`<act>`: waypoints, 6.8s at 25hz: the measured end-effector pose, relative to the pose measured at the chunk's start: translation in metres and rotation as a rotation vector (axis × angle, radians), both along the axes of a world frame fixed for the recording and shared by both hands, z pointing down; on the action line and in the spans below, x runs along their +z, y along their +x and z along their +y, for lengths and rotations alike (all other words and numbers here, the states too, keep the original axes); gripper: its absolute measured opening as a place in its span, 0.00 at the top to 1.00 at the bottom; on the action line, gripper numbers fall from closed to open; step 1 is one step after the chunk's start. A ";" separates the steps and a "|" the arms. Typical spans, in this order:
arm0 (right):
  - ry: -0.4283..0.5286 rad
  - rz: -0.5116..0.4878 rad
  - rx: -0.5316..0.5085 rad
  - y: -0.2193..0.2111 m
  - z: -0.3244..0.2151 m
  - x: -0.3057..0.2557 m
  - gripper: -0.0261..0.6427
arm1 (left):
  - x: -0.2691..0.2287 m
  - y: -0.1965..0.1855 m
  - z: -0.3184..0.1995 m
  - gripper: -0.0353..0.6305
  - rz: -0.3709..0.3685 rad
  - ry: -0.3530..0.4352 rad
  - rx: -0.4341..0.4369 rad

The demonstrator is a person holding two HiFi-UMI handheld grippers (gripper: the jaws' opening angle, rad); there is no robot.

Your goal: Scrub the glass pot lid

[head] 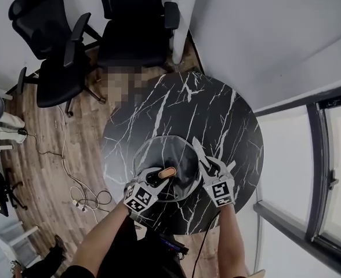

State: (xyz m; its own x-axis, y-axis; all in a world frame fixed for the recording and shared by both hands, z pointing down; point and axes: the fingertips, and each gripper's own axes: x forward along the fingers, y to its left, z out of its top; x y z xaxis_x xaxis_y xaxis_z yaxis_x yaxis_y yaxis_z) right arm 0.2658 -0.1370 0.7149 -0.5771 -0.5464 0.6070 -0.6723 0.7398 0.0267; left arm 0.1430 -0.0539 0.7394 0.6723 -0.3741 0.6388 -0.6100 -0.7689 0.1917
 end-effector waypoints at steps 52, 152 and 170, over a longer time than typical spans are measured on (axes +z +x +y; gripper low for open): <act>-0.411 0.358 -0.384 -0.051 0.089 0.046 0.85 | 0.001 -0.001 -0.004 0.69 0.022 -0.109 0.023; -0.510 0.171 0.377 -0.050 0.018 0.040 0.85 | -0.220 -0.189 0.012 0.95 0.398 0.323 -0.579; -0.520 0.323 0.137 -0.102 -0.005 0.043 0.84 | -0.215 -0.222 0.033 0.95 0.346 0.321 -0.609</act>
State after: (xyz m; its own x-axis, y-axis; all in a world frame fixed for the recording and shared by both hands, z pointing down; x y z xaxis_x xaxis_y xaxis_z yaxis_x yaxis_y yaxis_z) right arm 0.1637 -0.1418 0.7580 -0.2657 -0.1886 0.9454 -0.7804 0.6179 -0.0961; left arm -0.0791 -0.0213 0.5241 0.4299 -0.8738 0.2272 -0.8893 -0.3664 0.2736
